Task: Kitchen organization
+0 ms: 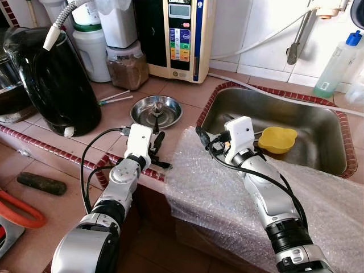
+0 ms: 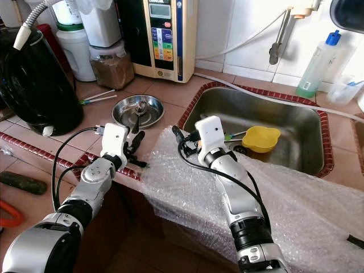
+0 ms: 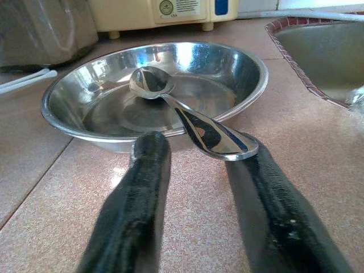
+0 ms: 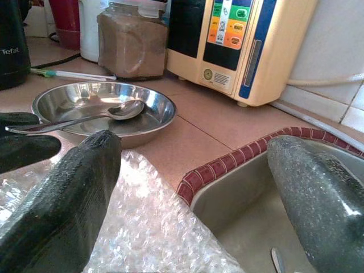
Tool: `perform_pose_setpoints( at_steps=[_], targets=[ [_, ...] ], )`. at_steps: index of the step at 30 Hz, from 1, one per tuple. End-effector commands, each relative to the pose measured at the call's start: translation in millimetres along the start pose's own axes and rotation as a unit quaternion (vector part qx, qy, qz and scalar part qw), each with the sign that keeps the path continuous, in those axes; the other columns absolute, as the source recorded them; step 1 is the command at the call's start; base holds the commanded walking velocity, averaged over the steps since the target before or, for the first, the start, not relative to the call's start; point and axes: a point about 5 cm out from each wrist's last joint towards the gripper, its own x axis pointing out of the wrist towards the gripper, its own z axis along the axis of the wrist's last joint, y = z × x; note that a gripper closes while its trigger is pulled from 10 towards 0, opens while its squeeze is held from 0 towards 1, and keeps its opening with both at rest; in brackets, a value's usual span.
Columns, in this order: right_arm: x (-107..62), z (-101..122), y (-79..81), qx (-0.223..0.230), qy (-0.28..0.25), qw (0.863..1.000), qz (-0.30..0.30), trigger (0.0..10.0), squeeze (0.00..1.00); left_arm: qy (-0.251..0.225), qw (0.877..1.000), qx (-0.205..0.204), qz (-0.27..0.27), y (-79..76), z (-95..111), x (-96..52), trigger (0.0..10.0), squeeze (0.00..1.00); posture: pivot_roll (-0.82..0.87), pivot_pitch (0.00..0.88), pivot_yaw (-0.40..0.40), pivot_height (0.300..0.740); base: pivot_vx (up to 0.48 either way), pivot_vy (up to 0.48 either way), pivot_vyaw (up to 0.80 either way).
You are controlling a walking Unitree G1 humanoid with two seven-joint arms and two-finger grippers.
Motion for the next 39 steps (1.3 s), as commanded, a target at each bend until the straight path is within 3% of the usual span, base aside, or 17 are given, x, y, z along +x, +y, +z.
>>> perform_pose_setpoints(
  at_steps=[1,13,22,34,39],
  targets=[
    [0.6,0,-0.4,-0.002,0.005,1.0,0.0,10.0,0.56,0.007,1.0,-0.006,0.009,4.1,1,1.4,0.0,0.0,0.01,0.0,0.052,0.74,0.0,0.0,0.0],
    [0.6,-2,-0.2,0.0,0.008,1.0,-0.001,10.0,0.56,0.008,1.0,-0.008,0.013,5.7,1,0.9,0.0,0.0,0.02,0.0,0.053,0.74,0.0,0.0,0.0],
    [1.4,-3,0.0,0.0,0.011,1.0,-0.001,10.0,0.56,-0.024,0.999,0.004,0.021,7.6,7,-0.1,0.0,0.0,0.02,0.0,0.051,0.74,0.0,0.0,0.0],
    [1.5,-4,-0.1,0.001,0.013,1.0,-0.001,10.0,0.56,-0.075,0.996,0.046,0.022,6.9,8,-10.6,0.0,0.0,0.02,0.0,0.05,0.74,0.0,0.0,0.0],
    [1.8,-3,-0.9,0.0,0.013,1.0,-0.001,10.0,0.56,-0.117,0.989,0.086,0.006,-0.3,20,-12.1,0.0,0.0,0.03,0.0,0.045,0.74,0.0,0.0,0.0]
  ],
)
